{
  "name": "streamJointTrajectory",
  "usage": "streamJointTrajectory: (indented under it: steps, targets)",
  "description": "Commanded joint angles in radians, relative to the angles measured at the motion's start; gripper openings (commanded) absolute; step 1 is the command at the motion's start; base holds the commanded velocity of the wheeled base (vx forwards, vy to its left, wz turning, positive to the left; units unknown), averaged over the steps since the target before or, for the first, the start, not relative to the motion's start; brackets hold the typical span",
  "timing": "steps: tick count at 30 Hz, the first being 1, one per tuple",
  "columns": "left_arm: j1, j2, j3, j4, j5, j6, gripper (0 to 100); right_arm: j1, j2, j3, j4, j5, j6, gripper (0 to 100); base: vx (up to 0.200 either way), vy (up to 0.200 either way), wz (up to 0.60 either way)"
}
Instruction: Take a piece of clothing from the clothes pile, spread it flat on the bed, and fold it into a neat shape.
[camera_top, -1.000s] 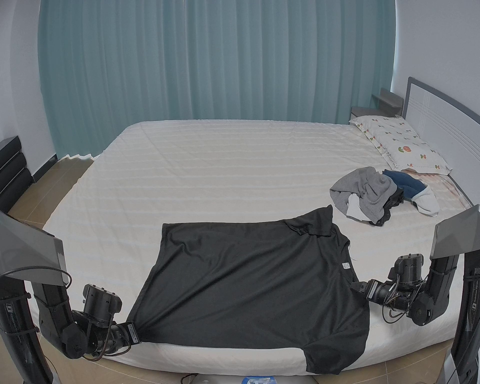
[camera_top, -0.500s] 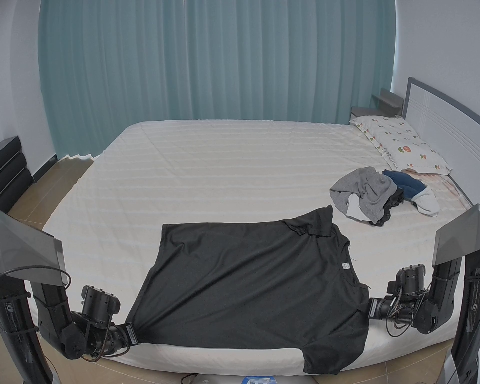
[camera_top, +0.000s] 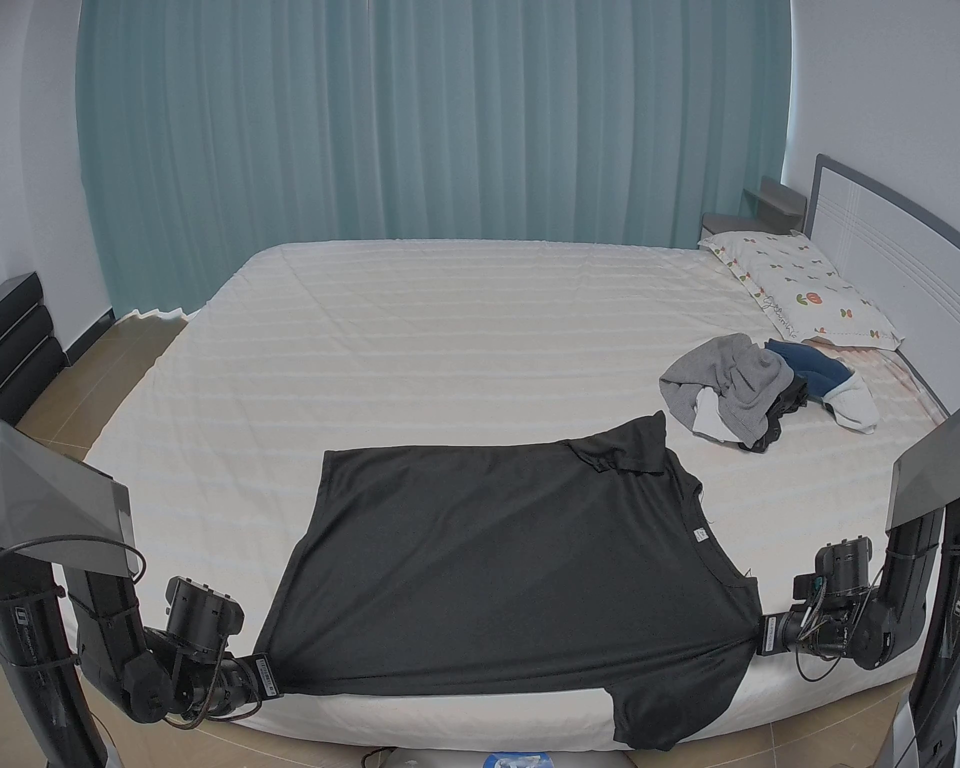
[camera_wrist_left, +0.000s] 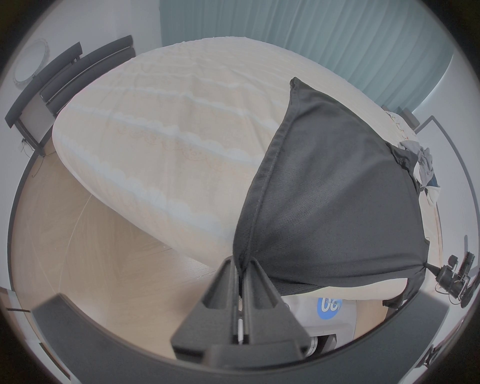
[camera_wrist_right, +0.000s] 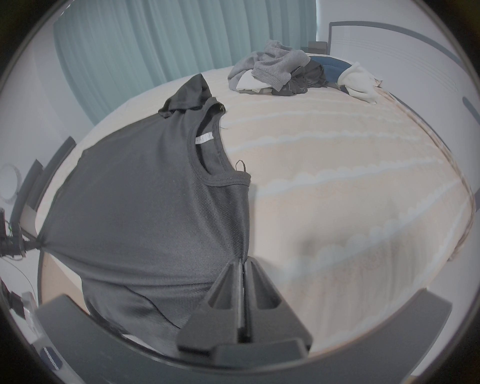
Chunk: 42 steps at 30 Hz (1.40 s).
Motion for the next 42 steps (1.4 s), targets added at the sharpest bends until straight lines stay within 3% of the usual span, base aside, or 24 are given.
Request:
streamJointTrajectory:
  steps: [1,4,5,11,17,25,31,36,39,42]
  targets:
    - [-0.016,0.014,0.006,0.0,-0.003,-0.001,0,-0.011,-0.003,0.008,0.0,-0.004,-0.007,0,0.0,0.0,0.0]
    - [-0.02,0.017,0.009,-0.001,-0.004,-0.001,0,0.006,0.001,0.009,-0.004,-0.01,-0.007,0,0.0,0.0,0.0]
    - [-0.02,0.017,0.009,-0.001,-0.006,-0.001,100,0.006,0.006,0.005,-0.006,-0.008,-0.005,100,0.0,0.0,0.0]
    - [-0.017,-0.009,0.009,-0.044,-0.06,-0.01,100,0.006,-0.008,-0.007,-0.064,-0.007,0.03,100,0.0,0.0,0.0]
    - [0.047,-0.066,-0.01,-0.098,-0.066,-0.015,100,-0.005,-0.075,-0.049,-0.118,-0.008,0.094,100,0.0,0.0,0.0]
    - [0.055,-0.121,-0.03,-0.133,-0.126,-0.04,100,0.032,-0.101,-0.139,-0.118,-0.016,0.274,100,0.0,0.0,0.0]
    - [0.07,-0.118,-0.065,-0.142,-0.142,-0.156,100,0.109,-0.105,-0.185,-0.115,-0.017,0.441,100,0.0,0.133,0.0]
    - [0.07,-0.118,-0.063,-0.144,-0.146,-0.155,100,0.146,-0.095,-0.193,-0.116,-0.014,0.485,100,0.0,0.2,0.0]
    - [0.072,-0.11,-0.066,-0.144,-0.146,-0.153,100,0.17,-0.065,-0.239,-0.115,-0.016,0.582,100,0.0,0.067,0.0]
    - [0.07,-0.11,-0.069,-0.144,-0.147,-0.155,100,0.172,-0.037,-0.268,-0.113,-0.016,0.62,100,0.0,0.0,0.0]
